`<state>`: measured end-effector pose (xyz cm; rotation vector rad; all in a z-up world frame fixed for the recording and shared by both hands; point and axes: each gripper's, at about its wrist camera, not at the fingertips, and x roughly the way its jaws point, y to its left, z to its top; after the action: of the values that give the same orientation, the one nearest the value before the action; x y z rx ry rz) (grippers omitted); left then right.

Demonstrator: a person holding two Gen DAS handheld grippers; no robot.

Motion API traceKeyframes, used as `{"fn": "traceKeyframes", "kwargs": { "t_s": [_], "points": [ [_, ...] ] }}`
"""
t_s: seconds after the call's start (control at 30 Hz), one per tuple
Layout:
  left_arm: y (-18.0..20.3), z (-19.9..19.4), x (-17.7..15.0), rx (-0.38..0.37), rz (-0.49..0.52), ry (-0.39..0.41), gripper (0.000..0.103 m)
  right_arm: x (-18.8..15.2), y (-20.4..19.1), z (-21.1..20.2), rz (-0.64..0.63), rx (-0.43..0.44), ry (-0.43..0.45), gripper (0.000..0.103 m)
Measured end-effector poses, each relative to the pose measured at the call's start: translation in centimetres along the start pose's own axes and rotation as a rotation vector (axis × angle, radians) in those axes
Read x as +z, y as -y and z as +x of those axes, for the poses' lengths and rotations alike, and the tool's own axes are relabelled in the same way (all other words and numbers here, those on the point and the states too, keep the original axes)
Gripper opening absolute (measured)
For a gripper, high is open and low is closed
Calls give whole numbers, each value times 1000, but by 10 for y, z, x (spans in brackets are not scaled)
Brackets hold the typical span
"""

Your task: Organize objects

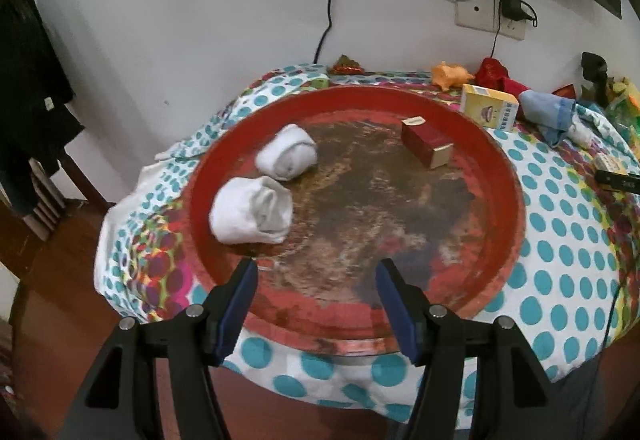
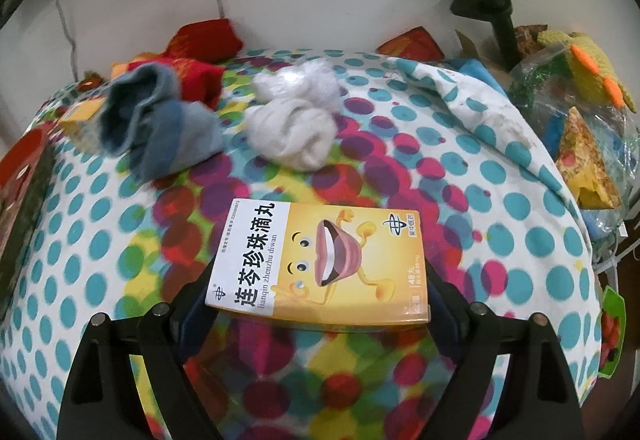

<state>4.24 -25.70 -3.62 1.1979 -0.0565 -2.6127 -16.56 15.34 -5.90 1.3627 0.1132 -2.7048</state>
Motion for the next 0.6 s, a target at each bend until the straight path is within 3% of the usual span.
{"fn": "traceKeyframes", "kwargs": {
  "t_s": [0.23,0.43,0.6],
  "points": [
    [-20,0,0,-15,-64,-14,63,-10,-24,-22,-49,44,-2,87],
    [-27,-2,1,17,-67,-12,63,-10,-69,-38,-136,100,6,87],
    [-35,-3,1,-4,-92,-15,63,-9,-111,-50,-204,145,17,87]
  ]
}}
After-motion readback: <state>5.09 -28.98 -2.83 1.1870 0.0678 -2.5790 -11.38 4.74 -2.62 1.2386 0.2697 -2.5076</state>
